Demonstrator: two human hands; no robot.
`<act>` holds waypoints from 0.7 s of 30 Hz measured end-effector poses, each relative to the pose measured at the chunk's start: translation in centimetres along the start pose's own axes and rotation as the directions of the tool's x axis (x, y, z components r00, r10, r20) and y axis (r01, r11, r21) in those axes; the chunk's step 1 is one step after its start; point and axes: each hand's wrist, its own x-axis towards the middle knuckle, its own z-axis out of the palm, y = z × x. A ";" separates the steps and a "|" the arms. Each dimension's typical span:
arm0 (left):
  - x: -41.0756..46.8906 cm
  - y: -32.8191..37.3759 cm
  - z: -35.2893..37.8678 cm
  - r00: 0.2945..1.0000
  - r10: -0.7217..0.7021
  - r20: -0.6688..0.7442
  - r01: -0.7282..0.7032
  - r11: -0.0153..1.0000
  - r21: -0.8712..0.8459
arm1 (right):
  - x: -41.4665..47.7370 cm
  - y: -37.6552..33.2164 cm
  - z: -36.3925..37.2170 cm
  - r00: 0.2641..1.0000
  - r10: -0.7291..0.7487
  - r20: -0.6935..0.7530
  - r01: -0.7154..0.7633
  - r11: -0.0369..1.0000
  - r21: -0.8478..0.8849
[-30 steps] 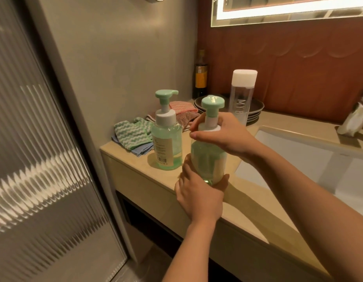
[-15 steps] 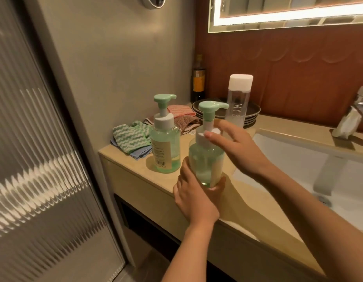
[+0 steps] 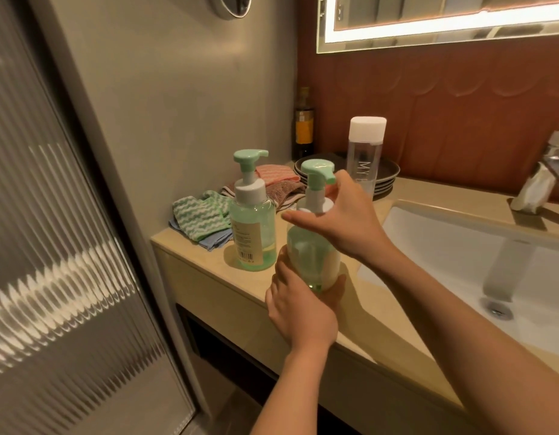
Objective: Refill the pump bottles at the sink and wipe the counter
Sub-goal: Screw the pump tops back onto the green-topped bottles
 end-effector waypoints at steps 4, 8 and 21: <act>-0.3 0.1 -0.2 1.000 0.010 -0.024 -0.010 1.000 -0.011 | -0.6 1.0 0.0 0.982 0.001 0.191 -0.026 0.991 0.128; -0.2 0.3 -0.3 0.999 0.021 -0.038 -0.022 0.999 -0.044 | 0.2 1.7 -1.7 0.894 -0.078 0.441 -0.086 0.936 0.340; 0.1 -0.1 0.1 1.000 0.012 0.000 -0.012 1.000 -0.010 | -0.9 0.4 -0.2 0.960 -0.090 0.266 0.004 0.952 0.306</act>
